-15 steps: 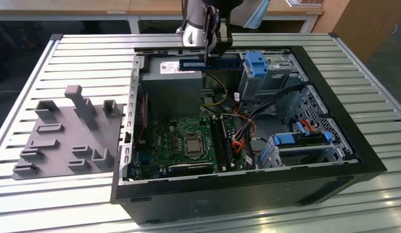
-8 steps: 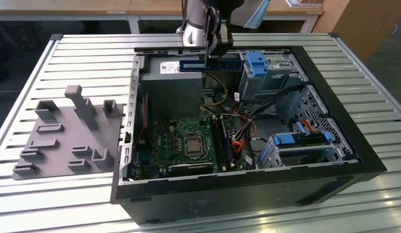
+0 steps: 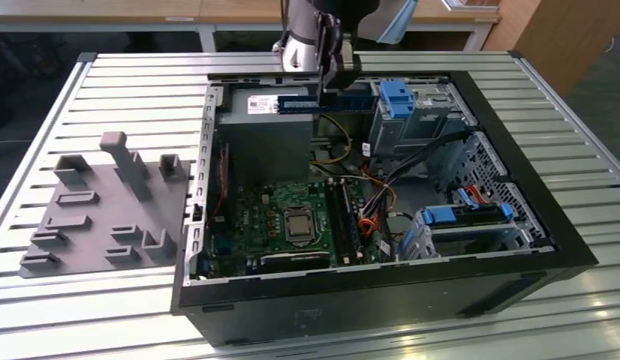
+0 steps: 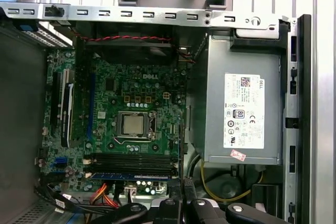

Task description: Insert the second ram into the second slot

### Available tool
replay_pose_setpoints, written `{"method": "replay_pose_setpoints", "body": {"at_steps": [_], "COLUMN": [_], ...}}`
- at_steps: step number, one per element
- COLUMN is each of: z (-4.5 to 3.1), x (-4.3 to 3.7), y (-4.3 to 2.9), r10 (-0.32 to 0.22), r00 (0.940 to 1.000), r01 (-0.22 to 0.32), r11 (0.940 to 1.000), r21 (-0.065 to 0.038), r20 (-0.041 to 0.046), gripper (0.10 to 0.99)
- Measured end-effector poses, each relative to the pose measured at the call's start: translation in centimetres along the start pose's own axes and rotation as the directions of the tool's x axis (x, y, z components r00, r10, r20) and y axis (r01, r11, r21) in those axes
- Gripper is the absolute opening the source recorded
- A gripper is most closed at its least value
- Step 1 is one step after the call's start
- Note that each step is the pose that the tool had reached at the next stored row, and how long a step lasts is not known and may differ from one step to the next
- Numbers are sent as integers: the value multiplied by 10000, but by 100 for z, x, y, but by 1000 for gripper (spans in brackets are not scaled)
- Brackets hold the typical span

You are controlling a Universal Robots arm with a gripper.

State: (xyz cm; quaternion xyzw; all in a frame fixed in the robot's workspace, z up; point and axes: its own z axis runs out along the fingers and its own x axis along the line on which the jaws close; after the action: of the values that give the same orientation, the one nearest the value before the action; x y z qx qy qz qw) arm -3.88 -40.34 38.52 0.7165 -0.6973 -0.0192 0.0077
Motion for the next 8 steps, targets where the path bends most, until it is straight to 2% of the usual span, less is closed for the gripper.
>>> {"method": "replay_pose_setpoints", "body": {"at_steps": [8], "z": [-1], "x": [71], "y": [2], "r10": [0], "r00": [10000], "r01": [0], "r11": [10000], "r21": [1], "r20": [0], "gripper": [133]}}
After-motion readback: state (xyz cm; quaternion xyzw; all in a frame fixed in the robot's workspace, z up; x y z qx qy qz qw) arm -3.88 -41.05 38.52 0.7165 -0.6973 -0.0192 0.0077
